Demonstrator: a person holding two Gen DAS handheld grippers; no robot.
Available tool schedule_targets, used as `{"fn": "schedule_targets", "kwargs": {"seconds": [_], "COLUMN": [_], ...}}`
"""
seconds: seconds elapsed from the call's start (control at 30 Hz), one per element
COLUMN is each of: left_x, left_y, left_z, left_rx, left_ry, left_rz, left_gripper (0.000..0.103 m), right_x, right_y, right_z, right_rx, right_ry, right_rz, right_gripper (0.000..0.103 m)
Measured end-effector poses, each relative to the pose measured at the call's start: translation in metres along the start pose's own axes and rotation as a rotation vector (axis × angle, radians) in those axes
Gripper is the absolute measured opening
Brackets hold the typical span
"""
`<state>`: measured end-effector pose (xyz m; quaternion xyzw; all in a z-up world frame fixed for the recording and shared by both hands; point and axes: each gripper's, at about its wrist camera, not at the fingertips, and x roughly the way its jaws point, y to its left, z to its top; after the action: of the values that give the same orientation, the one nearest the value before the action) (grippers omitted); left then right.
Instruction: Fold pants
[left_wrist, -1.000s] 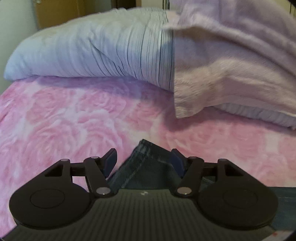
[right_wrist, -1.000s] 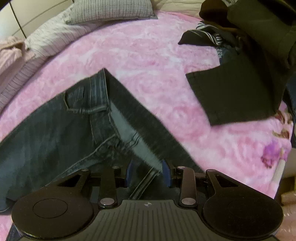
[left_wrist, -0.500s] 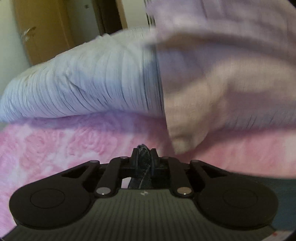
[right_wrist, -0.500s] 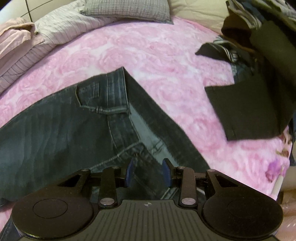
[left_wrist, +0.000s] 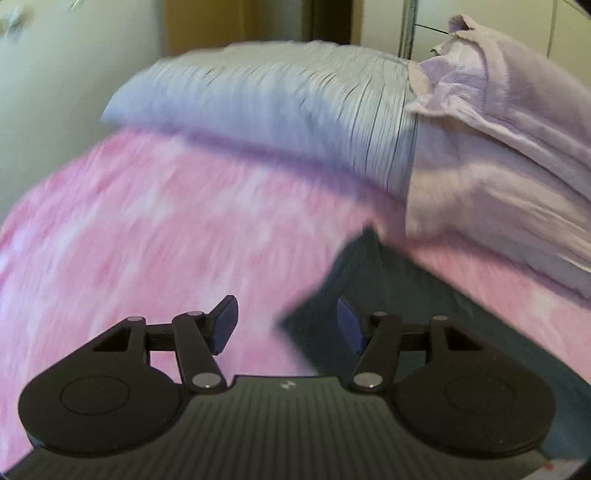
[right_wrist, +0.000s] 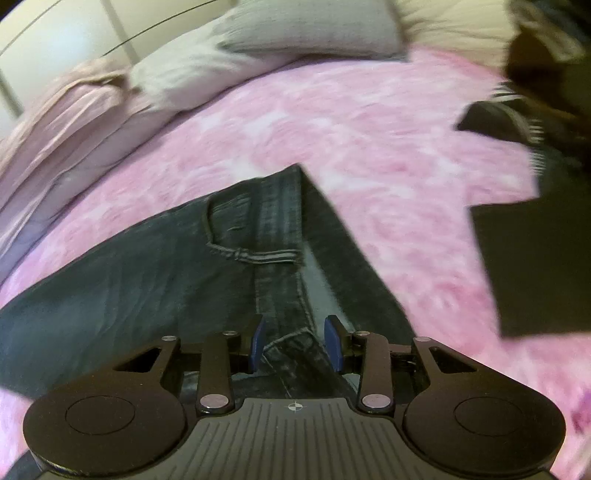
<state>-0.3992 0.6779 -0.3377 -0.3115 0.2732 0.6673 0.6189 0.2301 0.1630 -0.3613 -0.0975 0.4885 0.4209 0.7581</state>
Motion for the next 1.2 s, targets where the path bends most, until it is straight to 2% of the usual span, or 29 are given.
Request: {"fn": "schedule_targets", "kwargs": {"seconds": [0.1,0.2,0.3,0.33,0.43,0.47,0.53,0.6,0.63,0.7,0.73,0.77,0.8,0.9,1.0,1.03,1.07,1.2], "left_x": [-0.059,-0.109,-0.149,-0.161,-0.194,-0.203,-0.215,-0.225,-0.231,-0.244,-0.248,-0.253,-0.258,-0.268,-0.273,-0.274,-0.275,-0.282], "left_y": [0.029,0.049,0.059,0.061,0.061,0.06,0.056,0.054,0.053,0.05,0.049,0.05,0.05,0.05,0.049,0.048,0.047,0.044], "left_z": [-0.048,-0.099,-0.143,-0.157,-0.194,-0.205,-0.225,-0.239,-0.244,-0.252,-0.256,-0.26,-0.265,-0.281,-0.295,-0.298,-0.301,-0.302], "left_rx": [-0.106,-0.221,-0.278,-0.287,-0.303,-0.307,-0.324,-0.348,-0.354,-0.354,-0.358,-0.368,-0.379,-0.408,-0.421,-0.417,-0.405,-0.304], "left_ry": [0.052,0.094,0.13,0.146,0.164,0.163,0.178,0.202,0.204,0.196,0.199,0.204,0.21,0.225,0.243,0.249,0.251,0.234], "left_rz": [-0.008,0.018,0.053,0.06,0.074,0.074,0.089,0.099,0.096,0.095,0.091,0.089,0.088,0.09,0.09,0.088,0.086,0.092], "left_gripper": [0.056,0.055,0.055,0.055,0.055,0.055,0.055,0.055,0.055,0.055,0.055,0.055,0.055,0.055,0.055,0.055,0.055,0.055], "right_x": [0.023,0.047,0.07,0.072,0.068,0.066,0.079,0.082,0.081,0.07,0.06,0.051,0.042,0.035,0.044,0.046,0.048,0.046], "right_y": [-0.013,-0.025,-0.036,-0.035,-0.039,-0.04,-0.044,-0.05,-0.058,-0.075,-0.083,-0.09,-0.096,-0.093,-0.076,-0.07,-0.061,-0.04], "right_z": [0.012,0.02,0.026,0.029,0.039,0.041,0.035,0.04,0.045,0.047,0.046,0.042,0.035,0.017,0.008,0.006,0.005,-0.001], "right_rx": [-0.046,-0.087,-0.113,-0.145,-0.174,-0.191,-0.244,-0.184,-0.112,-0.006,0.011,0.016,0.01,-0.064,-0.13,-0.155,-0.199,-0.332], "right_ry": [0.027,0.064,0.131,0.13,0.107,0.09,0.116,0.137,0.163,0.184,0.173,0.165,0.173,0.213,0.191,0.174,0.155,0.1], "right_rz": [0.08,0.149,0.257,0.274,0.29,0.27,0.2,0.228,0.253,0.297,0.319,0.344,0.377,0.435,0.419,0.395,0.338,0.167], "right_gripper": [0.032,0.032,0.03,0.0,0.0,0.0,0.0,0.0,0.0,0.009,0.018,0.028,0.031,0.034,0.033,0.021,0.003,0.003]}}
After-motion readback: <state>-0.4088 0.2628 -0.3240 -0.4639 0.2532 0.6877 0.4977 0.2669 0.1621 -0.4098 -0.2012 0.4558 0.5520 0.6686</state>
